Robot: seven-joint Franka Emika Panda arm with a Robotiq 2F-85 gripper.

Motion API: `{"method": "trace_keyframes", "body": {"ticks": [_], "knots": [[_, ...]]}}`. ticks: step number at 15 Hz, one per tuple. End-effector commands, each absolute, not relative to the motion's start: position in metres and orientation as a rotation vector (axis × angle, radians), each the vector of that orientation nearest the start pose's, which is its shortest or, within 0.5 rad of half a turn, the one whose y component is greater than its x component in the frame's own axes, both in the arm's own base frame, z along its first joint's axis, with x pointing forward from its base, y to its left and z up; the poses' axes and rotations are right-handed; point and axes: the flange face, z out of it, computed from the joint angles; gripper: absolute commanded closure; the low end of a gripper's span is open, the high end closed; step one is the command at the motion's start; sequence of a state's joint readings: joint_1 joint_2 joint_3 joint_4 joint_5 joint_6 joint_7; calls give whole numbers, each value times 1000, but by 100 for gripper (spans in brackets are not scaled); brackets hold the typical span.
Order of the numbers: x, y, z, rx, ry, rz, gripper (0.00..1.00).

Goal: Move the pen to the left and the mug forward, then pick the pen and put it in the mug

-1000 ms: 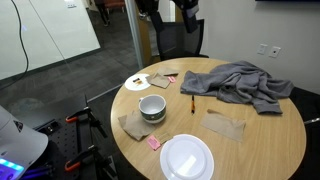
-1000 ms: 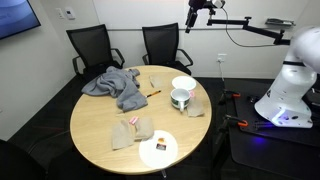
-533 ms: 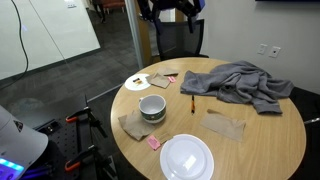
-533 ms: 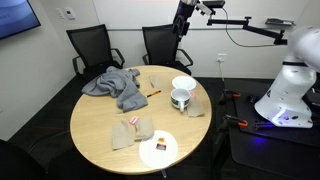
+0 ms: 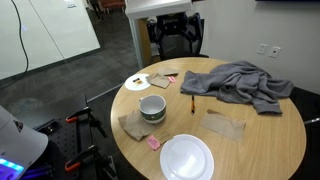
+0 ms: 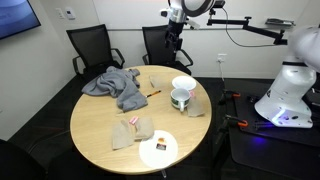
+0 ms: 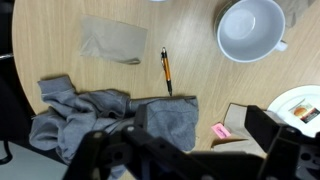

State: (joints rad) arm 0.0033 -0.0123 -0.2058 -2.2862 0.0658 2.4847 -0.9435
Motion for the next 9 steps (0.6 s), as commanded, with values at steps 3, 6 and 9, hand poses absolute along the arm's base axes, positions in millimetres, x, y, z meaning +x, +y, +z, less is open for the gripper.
{"method": "trace_keyframes", "body": {"ticks": [3, 6, 9], "knots": [[536, -108, 332, -3030, -1176, -344, 0], [546, -100, 306, -3033, -1204, -351, 0], [555, -94, 277, -3022, -1220, -301, 0]]}}
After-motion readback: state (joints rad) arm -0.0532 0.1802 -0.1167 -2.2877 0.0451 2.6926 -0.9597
